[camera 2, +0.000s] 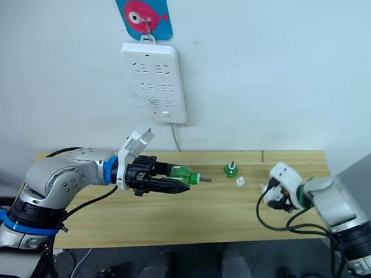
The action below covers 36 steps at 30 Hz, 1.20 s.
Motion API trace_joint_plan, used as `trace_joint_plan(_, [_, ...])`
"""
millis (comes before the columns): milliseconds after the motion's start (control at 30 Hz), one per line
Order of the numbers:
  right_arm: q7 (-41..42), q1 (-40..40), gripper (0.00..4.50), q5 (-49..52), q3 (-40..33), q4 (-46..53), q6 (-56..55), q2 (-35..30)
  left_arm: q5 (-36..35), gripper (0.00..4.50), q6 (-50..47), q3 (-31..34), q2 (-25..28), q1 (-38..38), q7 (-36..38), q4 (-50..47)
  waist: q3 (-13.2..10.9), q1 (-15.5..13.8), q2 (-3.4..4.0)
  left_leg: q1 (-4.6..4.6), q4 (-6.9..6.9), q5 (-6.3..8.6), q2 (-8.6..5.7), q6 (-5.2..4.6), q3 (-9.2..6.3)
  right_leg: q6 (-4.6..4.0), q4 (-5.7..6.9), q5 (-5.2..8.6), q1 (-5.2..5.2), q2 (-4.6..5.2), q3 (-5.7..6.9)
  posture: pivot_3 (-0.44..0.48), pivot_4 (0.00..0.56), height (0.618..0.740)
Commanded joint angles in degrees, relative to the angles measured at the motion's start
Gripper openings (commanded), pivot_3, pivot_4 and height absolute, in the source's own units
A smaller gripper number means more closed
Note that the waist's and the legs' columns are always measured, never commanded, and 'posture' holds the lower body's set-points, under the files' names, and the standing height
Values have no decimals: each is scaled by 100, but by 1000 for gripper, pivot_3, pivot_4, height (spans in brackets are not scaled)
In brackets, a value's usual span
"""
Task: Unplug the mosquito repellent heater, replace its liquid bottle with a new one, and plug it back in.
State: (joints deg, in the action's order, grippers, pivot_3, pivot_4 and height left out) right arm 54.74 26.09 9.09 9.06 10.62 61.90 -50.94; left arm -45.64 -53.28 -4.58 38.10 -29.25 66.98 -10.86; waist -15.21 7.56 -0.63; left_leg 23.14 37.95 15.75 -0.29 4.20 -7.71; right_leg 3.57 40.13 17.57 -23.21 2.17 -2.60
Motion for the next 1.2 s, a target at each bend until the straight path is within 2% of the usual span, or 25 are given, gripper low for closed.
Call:
trace_joint_plan(33, [346,271,2947,1208,-1588,891,1547,4,-562,2296,-355,479,-36,-249,-67,47,0,-1,0,0,0,0,1,0,-3,0,0,0,0,-1,3,-176,252,740])
trace_joint_plan(167, [566,441,2947,2798,-3219,1264,2910,476,-996,2296,-836,738,-3,-448,-126,227,0,0,-1,1,-2,0,0,-1,-4,0,-4,0,4,-1,6,-186,248,740])
trace_joint_plan(267, [-106,497,2947,4391,-3876,1008,3060,747,-1327,2296,-1225,871,34,-562,-110,282,0,3,-1,3,-2,1,-2,-2,-1,0,-8,0,4,2,5,-186,244,740])
trace_joint_plan(467, [-2188,544,2947,7066,-4032,590,3060,1011,-1693,2296,-1563,1034,-171,-852,-434,440,0,28,-1,2,0,1,-1,-2,0,0,-4,0,4,3,4,-182,238,740])
trace_joint_plan(633, [-4484,9,2947,10055,-2964,610,1253,435,-1815,2296,-1620,1044,-288,-941,-604,339,0,46,0,3,-3,0,3,-1,2,0,-10,0,4,3,6,-175,233,740])
trace_joint_plan(733, [-4806,-55,2947,10391,-2614,743,662,313,-1806,2296,-1580,998,-333,-960,-650,268,1,45,-1,4,-2,0,1,0,8,0,-12,0,3,3,3,-173,233,740])
trace_joint_plan(867, [-4884,-67,2947,10391,-2404,858,201,495,-1810,2296,-1556,978,-393,-943,-704,222,1,43,0,3,-1,0,3,0,3,0,-10,0,4,-2,4,-170,231,740])
trace_joint_plan(1200, [-4560,-265,2947,10391,-2131,1199,-86,472,-1882,2296,-1575,1012,-489,-979,-744,298,1,36,0,4,-2,-5,3,8,2,0,-13,0,3,-2,5,-171,226,740])
